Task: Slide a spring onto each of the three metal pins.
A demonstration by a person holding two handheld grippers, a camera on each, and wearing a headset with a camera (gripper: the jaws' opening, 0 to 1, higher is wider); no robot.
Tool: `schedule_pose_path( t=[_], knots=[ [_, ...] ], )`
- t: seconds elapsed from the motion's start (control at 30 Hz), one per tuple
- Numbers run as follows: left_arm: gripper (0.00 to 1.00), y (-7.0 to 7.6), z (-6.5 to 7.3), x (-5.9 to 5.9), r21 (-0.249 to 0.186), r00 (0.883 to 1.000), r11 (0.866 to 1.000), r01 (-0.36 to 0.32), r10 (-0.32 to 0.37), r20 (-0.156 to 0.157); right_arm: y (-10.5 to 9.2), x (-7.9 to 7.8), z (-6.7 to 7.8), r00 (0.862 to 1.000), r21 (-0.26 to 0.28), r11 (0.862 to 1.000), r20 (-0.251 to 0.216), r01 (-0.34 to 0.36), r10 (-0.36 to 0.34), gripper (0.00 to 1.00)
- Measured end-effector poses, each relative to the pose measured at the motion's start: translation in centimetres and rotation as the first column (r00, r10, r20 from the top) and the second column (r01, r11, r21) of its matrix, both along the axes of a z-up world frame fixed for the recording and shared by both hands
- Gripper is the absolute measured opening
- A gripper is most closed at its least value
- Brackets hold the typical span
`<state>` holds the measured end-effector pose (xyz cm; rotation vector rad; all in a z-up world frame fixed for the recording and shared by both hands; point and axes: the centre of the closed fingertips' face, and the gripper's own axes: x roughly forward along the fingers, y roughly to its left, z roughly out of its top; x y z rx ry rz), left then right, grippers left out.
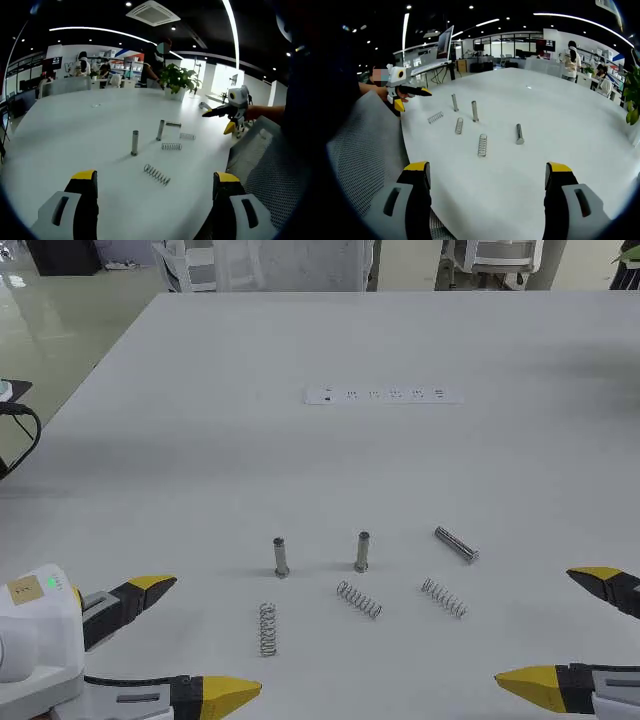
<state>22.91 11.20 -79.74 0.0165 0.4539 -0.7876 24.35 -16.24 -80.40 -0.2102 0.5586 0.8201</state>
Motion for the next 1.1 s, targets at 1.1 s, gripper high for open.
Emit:
schedule_pose_path(
  t=[1.1],
  knots=[
    [0.90,-0.17,-0.04,0.06,0.000,1.000,1.000,0.000,0.000,-0.001,-0.25,0.26,-0.11,1.000,-0.006,1.000,-0.006,0.008,-0.008,0.95]
  ],
)
